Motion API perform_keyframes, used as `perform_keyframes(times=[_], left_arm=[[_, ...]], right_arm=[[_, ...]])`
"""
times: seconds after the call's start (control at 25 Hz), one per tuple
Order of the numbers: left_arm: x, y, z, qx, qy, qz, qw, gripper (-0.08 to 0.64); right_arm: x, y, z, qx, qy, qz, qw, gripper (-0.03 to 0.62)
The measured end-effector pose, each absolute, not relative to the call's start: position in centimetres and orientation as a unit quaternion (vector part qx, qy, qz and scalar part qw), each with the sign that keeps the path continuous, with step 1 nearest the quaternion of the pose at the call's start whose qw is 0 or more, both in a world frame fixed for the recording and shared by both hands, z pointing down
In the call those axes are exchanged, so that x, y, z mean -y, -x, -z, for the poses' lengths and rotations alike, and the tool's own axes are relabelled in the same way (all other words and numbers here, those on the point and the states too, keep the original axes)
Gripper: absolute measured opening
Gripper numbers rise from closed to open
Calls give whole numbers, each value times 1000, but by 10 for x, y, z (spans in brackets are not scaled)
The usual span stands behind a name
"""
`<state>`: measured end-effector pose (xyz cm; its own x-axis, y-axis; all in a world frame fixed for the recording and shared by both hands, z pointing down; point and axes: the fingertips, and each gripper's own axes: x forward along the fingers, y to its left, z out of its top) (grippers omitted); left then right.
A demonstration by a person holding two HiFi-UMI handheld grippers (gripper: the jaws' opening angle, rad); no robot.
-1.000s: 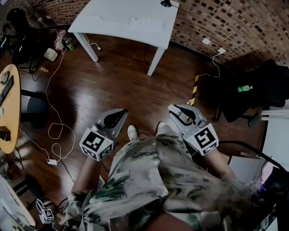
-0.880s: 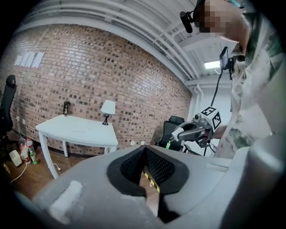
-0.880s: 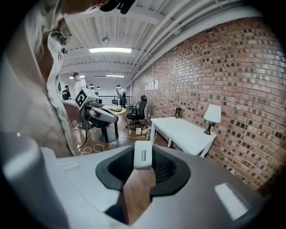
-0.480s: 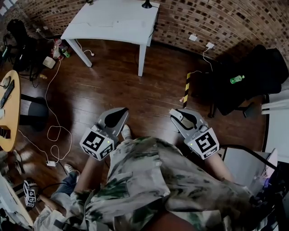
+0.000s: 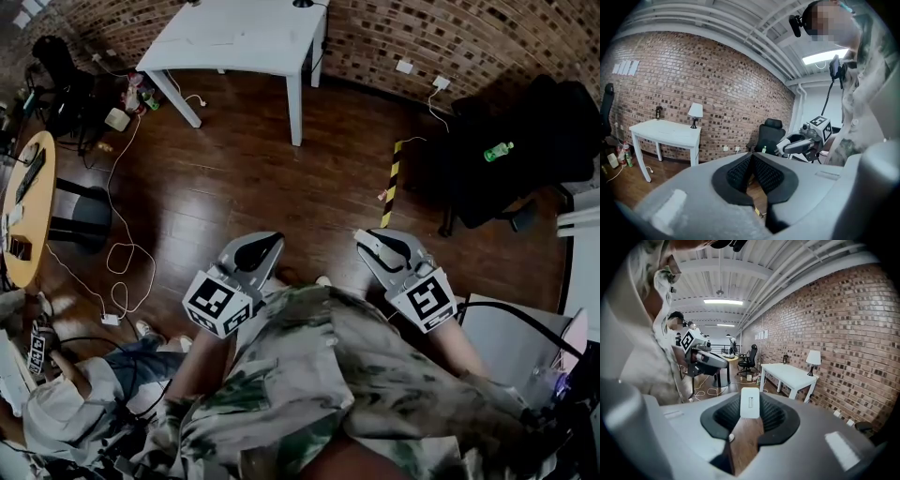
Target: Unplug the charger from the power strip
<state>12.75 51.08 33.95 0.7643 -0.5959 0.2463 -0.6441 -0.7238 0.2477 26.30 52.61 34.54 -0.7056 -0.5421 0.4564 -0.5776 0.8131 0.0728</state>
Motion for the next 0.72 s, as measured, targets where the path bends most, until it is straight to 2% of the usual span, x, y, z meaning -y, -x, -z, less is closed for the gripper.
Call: perform_keyframes(times=[0.28, 0.72], left_arm=[[-529, -158, -337, 336, -925, -77, 156, 3], [-540, -166, -343, 346, -921, -77, 160, 3]], right_arm=[[-545, -292, -346, 925, -299, -34, 234, 107], [-550, -304, -352, 927, -290, -30, 234, 107]])
